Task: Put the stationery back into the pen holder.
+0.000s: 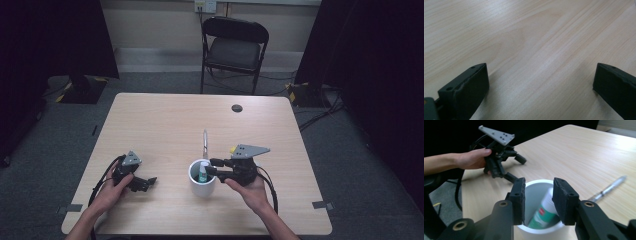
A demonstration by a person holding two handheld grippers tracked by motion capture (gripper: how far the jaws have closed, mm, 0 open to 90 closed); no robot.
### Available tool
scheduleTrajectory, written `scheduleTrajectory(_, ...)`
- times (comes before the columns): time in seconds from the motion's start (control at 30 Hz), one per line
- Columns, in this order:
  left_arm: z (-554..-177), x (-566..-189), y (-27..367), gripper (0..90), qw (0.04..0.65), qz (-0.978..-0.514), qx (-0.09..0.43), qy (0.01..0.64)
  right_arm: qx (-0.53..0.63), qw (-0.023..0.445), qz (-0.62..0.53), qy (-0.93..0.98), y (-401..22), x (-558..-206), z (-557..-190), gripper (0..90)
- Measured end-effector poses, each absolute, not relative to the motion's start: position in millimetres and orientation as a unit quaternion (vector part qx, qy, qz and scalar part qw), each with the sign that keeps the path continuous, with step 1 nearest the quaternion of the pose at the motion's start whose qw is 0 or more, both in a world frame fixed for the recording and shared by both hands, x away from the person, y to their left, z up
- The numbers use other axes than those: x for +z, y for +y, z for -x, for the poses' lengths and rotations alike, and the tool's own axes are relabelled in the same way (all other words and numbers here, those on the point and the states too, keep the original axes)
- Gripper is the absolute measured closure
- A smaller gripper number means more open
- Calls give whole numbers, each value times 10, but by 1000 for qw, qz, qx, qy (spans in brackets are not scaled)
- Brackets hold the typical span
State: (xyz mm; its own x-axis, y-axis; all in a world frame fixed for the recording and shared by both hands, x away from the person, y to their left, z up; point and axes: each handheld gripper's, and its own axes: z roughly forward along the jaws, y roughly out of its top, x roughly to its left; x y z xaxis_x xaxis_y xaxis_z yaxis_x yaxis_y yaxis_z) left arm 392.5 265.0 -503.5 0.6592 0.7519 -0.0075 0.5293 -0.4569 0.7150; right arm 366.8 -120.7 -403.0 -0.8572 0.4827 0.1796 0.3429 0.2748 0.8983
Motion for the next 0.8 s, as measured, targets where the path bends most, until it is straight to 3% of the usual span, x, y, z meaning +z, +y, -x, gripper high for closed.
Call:
scheduleTrajectory(0.57, -3925, -5035, 2650, 0, 355, -839, 157, 382, 542, 84, -302, 780, -1603, -3958, -3860, 636)
scheduleTrajectory(0.8, -3925, -5035, 2650, 0, 355, -839, 157, 382, 510, 104, -339, 784, -1839, -4145, -4031, 631)
